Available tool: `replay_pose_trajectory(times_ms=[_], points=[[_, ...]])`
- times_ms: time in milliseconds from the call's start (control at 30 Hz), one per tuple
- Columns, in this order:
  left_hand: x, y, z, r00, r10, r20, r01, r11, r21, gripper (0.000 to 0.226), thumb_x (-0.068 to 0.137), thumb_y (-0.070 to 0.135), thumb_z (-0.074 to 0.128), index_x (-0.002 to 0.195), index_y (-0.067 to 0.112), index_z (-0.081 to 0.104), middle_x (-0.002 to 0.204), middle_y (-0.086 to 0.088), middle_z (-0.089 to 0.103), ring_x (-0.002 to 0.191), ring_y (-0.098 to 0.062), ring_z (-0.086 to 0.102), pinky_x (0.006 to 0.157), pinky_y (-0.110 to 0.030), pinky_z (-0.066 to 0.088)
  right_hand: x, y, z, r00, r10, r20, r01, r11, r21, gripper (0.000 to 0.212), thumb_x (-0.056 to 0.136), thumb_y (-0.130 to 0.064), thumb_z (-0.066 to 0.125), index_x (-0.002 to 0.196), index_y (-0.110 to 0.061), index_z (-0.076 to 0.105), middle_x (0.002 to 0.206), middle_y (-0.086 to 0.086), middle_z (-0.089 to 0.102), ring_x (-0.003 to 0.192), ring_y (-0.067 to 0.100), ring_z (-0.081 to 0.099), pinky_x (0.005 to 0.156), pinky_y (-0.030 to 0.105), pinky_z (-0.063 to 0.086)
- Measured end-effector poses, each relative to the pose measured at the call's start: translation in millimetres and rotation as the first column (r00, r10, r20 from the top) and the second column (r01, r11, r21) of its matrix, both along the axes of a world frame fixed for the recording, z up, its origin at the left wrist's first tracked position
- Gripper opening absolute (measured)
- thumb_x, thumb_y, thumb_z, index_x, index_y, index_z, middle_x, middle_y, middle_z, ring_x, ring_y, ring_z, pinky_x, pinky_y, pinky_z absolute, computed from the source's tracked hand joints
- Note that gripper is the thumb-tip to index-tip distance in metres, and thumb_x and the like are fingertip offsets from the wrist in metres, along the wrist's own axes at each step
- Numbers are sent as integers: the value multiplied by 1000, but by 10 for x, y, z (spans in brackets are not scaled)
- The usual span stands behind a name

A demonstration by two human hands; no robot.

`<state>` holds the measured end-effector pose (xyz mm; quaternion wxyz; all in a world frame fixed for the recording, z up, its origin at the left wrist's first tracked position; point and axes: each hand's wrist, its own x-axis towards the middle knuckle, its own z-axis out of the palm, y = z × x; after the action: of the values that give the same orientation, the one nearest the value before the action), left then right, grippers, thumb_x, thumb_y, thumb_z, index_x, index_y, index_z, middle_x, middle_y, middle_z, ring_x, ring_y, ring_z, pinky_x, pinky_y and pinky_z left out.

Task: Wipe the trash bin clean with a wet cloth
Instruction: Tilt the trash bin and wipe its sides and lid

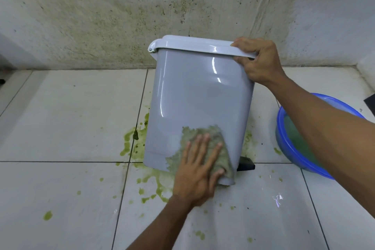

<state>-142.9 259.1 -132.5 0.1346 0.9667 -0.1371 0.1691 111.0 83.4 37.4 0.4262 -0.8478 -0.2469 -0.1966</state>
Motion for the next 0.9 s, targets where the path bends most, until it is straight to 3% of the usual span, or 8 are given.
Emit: replay_pose_trajectory(times_ms=[67, 200, 267, 400, 467, 667, 767, 900], points=[[121, 246, 70, 975, 221, -27, -223, 970, -98, 70, 103, 55, 38, 163, 22, 28, 172, -13, 15, 161, -30, 10, 130, -49, 7, -5, 6, -4, 1000, -15, -2, 15, 1000, -9, 28, 80, -2, 70, 108, -2, 74, 112, -5, 67, 101, 0, 61, 94, 13, 46], [146, 266, 122, 821, 538, -192, -571, 760, -311, 73, 103, 54, 34, 166, 22, 15, 174, -13, 3, 161, -27, -4, 129, -55, 5, -39, -6, -20, 998, -59, -12, 58, 998, -26, 30, 79, 2, 72, 109, -2, 74, 113, -3, 66, 105, 12, 63, 97, 15, 45], [61, 47, 91, 825, 527, -206, -565, 765, -308, 72, 105, 51, 32, 166, 21, 12, 174, -14, 0, 161, -30, -4, 129, -56, 3, -58, -7, -21, 998, -63, -12, 62, 998, -30, 29, 79, 1, 72, 109, -2, 74, 114, -3, 66, 104, 12, 62, 97, 17, 45], [-144, -102, -26, 943, 317, -106, -332, 921, -205, 70, 105, 54, 31, 166, 22, 18, 174, -12, 4, 161, -33, 3, 129, -50, 1, -73, -8, 20, 999, -42, -13, 42, 999, -33, 29, 81, 0, 72, 110, -1, 74, 116, -1, 66, 106, 13, 63, 99, 18, 45], [-100, 121, -44, 905, 410, -115, -425, 864, -270, 72, 103, 56, 34, 165, 23, 20, 174, -11, 7, 161, -29, 2, 130, -48, 2, -80, -9, 33, 999, -33, -10, 32, 999, -44, 30, 81, 0, 73, 111, -1, 74, 117, 0, 66, 107, 13, 63, 99, 17, 45], [327, 499, 191, 700, 642, -313, -704, 544, -457, 75, 102, 56, 28, 166, 24, 8, 174, -10, 5, 161, -28, 5, 130, -46, 2, -97, 38, 38, 998, -64, -20, 63, 997, -51, 31, 80, 1, 72, 111, -4, 74, 118, -1, 67, 108, 17, 61, 98, 17, 43], [490, 233, 314, 753, 611, -245, -655, 663, -362, 76, 104, 54, 26, 166, 19, 1, 174, -13, -4, 161, -28, -6, 129, -45, -7, -107, 63, 47, 997, -65, -34, 63, 996, -56, 30, 81, -1, 73, 111, -6, 74, 117, -6, 65, 109, 23, 63, 100, 22, 45], [472, -198, 332, 979, 205, -7, -205, 971, -123, 72, 106, 53, 33, 166, 19, 12, 174, -11, 0, 161, -31, -3, 129, -52, -2, -104, 98, 93, 999, -45, -27, 44, 998, -51, 31, 81, -2, 73, 111, -6, 74, 118, -5, 65, 109, 23, 63, 99, 21, 45]])
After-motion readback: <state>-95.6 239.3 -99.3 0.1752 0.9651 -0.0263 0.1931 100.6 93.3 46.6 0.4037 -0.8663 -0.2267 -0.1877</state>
